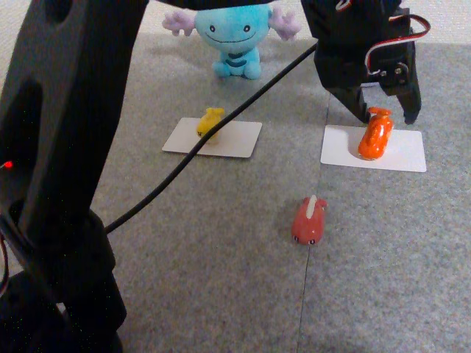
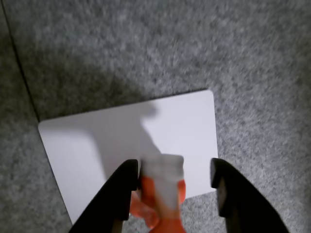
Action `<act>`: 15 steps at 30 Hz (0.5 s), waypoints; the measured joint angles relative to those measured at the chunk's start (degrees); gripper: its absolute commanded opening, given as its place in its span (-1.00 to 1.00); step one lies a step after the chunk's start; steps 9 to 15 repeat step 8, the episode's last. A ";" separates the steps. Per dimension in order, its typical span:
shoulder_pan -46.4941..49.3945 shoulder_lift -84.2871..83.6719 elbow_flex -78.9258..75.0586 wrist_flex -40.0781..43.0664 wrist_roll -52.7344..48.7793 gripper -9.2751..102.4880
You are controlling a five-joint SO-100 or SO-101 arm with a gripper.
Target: Wooper wants to eat egg sudhi, and Goomy wants to eat shrimp sushi
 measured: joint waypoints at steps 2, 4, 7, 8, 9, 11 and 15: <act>0.00 0.00 0.00 -0.62 0.18 -0.45; 0.00 0.00 0.00 -1.49 1.23 -0.42; -0.09 1.14 0.09 -1.93 4.83 -0.38; -0.18 2.29 0.18 -1.76 5.71 -0.38; -0.18 2.29 0.18 -1.76 5.71 -0.38; -0.18 2.29 0.18 -1.76 5.71 -0.38; -0.18 2.29 0.18 -1.76 5.71 -0.38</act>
